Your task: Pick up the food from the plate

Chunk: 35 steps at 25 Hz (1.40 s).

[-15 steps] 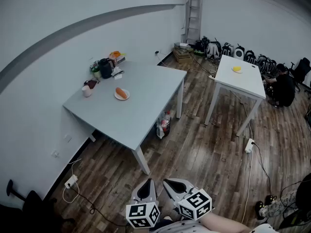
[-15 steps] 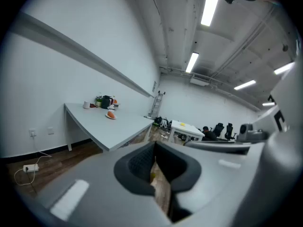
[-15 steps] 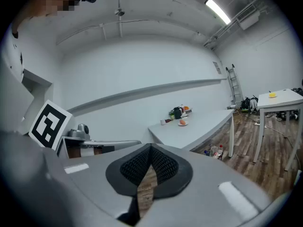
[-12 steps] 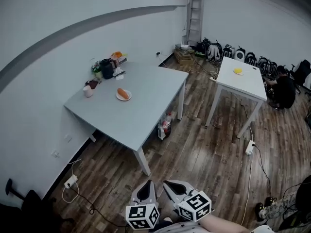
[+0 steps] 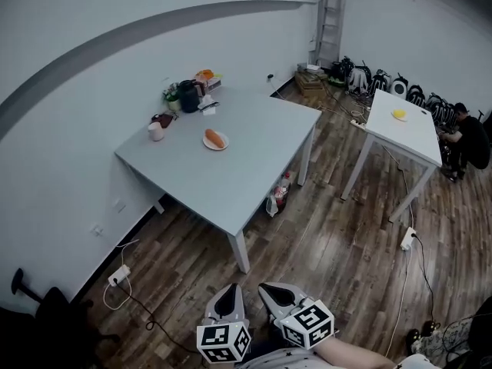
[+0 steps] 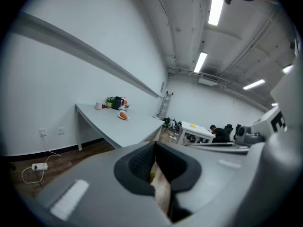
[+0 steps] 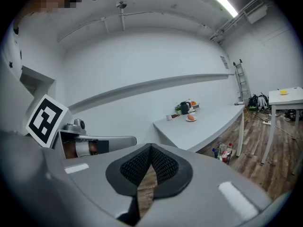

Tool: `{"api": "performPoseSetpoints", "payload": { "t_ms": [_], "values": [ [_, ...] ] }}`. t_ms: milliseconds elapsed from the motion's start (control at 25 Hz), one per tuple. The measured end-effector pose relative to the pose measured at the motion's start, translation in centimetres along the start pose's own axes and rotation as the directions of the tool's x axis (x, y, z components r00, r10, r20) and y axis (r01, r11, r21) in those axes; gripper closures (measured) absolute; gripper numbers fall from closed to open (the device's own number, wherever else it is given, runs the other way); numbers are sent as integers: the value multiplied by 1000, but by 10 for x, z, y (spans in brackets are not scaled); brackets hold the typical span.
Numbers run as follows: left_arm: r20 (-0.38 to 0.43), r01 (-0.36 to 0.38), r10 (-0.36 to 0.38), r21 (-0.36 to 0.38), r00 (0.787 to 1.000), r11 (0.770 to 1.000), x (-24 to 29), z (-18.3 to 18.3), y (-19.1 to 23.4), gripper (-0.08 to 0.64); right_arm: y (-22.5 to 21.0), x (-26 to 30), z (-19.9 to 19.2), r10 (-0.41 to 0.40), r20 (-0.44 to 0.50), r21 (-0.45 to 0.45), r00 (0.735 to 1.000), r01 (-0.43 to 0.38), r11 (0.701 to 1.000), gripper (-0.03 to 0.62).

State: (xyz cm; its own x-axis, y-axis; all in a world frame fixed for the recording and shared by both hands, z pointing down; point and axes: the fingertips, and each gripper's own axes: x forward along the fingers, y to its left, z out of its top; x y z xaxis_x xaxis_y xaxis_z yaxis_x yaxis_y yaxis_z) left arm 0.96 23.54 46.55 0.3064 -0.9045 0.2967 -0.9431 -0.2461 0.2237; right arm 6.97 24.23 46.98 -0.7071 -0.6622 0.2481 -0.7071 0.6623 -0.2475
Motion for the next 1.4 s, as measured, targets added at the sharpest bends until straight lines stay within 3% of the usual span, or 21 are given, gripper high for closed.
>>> {"api": "performPoseSetpoints", "payload": {
  "t_ms": [240, 600, 840, 1040, 1200, 1400],
  "values": [
    [25, -33, 34, -26, 999, 999, 56, 21, 35, 552, -35, 65, 25, 56, -13, -53, 998, -57, 997, 594],
    [79, -38, 39, -6, 996, 999, 164, 99, 62, 552, -110, 160, 115, 88, 29, -149, 996, -83, 985, 594],
    [109, -86, 85, 7, 990, 996, 219, 121, 88, 552, -148, 212, 128, 132, 5, -151, 991, -130, 980, 594],
    [79, -125, 127, -24, 989, 992, 246, 129, 123, 552, -161, 249, 134, 142, -33, -149, 989, -145, 978, 594],
    [47, -112, 113, -39, 992, 993, 273, 131, 155, 552, -173, 286, 143, 120, -41, -153, 992, -125, 980, 594],
    [6, -67, 68, -25, 998, 997, 318, 146, 208, 552, -201, 351, 160, 37, -78, -150, 996, -49, 988, 594]
  ]
}}
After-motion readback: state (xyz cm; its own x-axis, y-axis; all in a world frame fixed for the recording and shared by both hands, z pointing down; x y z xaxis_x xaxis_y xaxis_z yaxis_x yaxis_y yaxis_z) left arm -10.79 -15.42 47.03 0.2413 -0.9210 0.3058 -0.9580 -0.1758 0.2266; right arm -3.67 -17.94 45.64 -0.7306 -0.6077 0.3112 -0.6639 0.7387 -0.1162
